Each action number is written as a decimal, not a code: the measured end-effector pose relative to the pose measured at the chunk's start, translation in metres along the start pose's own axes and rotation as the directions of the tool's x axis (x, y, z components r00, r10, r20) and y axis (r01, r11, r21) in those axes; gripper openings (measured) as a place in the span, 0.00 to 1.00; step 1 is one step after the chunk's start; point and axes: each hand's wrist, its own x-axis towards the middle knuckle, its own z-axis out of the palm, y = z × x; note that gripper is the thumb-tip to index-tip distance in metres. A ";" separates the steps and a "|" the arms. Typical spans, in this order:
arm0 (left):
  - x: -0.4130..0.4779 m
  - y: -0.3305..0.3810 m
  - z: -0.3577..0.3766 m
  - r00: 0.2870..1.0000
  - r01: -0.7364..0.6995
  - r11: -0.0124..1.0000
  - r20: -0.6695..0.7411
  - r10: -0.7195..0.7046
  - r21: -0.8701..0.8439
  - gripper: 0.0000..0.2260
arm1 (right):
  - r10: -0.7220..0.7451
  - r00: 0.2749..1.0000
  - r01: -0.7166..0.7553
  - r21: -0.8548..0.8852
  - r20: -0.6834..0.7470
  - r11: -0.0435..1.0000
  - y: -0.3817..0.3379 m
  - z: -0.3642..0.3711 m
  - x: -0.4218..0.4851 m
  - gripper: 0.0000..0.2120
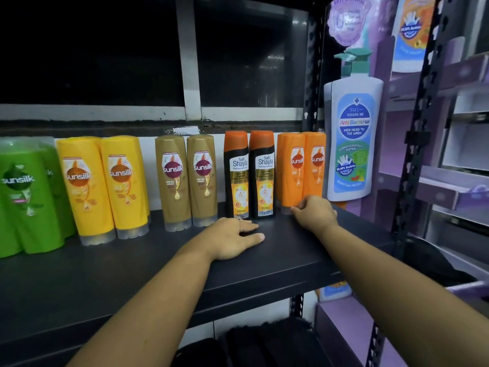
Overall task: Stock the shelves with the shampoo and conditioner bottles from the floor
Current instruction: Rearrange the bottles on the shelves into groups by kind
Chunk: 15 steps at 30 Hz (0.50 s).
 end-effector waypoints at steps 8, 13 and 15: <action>-0.001 -0.001 -0.001 0.994 -0.014 0.998 -0.111 0.020 0.054 0.21 | -0.042 0.999 0.041 -0.092 -0.005 0.995 -0.005 -0.001 -0.004 0.13; -0.001 -0.005 -0.004 0.971 0.045 0.990 -0.239 -0.012 0.132 0.11 | -0.101 0.994 0.098 -0.083 -0.035 0.992 -0.008 -0.005 -0.011 0.12; -0.001 -0.006 -0.006 0.929 0.096 0.991 -0.367 -0.057 0.088 0.09 | -0.169 0.983 0.166 -0.041 -0.078 0.985 -0.011 -0.006 -0.015 0.10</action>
